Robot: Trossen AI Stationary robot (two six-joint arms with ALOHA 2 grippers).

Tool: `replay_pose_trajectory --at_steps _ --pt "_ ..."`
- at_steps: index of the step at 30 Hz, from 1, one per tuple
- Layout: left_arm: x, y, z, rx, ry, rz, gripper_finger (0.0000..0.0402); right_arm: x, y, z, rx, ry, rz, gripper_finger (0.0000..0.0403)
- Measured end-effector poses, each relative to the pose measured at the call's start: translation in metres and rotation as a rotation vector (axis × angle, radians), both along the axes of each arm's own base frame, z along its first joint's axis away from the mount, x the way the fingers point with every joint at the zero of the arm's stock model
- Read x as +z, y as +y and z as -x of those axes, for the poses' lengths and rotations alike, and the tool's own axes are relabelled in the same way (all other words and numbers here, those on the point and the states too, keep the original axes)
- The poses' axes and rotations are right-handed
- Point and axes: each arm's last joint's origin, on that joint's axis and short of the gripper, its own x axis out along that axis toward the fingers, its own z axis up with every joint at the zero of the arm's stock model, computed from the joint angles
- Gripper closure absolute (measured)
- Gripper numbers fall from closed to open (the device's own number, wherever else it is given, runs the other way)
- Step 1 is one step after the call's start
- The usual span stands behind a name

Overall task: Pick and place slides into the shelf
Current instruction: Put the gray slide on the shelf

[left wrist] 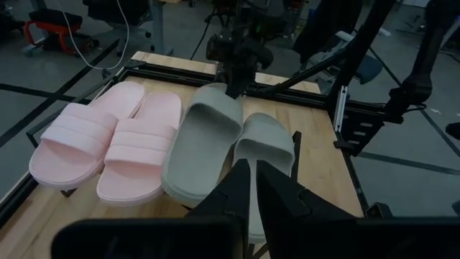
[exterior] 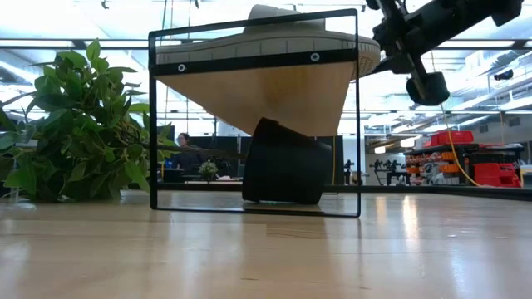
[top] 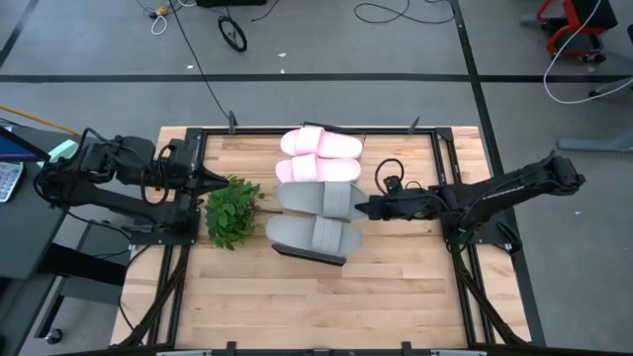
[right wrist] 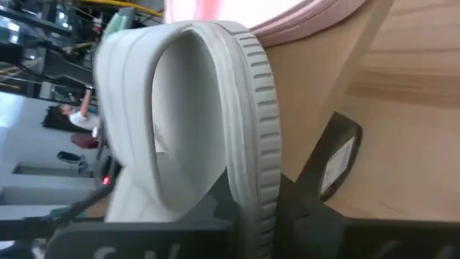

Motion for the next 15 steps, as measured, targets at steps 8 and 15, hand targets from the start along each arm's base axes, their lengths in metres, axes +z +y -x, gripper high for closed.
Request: replay_pose_trajectory --at_steps 8,15 --pt "0.0001 0.0 0.0001 0.0 0.0 -0.001 0.037 0.0056 0.0002 0.0113 -0.019 -0.007 -0.143 0.037" --pt "0.0001 0.0 0.0 -0.003 0.001 -0.011 0.0363 0.0081 0.0012 0.0097 0.001 -0.015 -0.228 0.037"
